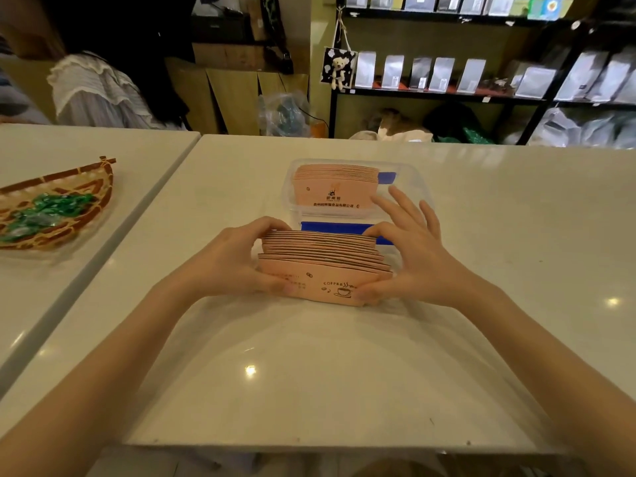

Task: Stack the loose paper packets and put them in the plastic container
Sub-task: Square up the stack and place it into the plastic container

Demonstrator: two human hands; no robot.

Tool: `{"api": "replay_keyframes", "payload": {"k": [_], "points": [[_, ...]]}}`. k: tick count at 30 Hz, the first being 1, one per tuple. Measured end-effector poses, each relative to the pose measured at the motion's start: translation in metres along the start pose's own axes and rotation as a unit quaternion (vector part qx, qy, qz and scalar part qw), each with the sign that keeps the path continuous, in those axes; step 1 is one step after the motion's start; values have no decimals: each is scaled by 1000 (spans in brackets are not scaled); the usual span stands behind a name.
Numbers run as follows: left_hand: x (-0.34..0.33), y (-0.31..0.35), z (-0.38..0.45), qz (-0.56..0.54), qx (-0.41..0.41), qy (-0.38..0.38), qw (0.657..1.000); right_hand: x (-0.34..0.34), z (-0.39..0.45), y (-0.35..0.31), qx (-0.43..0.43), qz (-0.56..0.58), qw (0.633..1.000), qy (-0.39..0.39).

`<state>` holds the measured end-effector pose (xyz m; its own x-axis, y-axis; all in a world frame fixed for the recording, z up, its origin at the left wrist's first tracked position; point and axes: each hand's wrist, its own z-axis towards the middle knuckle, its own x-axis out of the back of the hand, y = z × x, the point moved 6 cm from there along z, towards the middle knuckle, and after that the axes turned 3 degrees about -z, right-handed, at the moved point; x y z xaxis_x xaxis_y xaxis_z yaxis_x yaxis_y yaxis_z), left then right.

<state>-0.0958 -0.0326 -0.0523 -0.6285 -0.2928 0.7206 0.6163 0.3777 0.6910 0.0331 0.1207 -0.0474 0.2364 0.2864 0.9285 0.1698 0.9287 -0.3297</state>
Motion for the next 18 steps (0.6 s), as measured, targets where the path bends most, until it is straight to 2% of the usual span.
{"api": "replay_keyframes", "payload": {"k": [7,18], "points": [[-13,-12,-9,-118,-13,31,992,-5,-18,6,-17,58,993,102],[-30,-7,-9,-191,-33,50,980,-25,-16,-10,-40,78,987,133]]}}
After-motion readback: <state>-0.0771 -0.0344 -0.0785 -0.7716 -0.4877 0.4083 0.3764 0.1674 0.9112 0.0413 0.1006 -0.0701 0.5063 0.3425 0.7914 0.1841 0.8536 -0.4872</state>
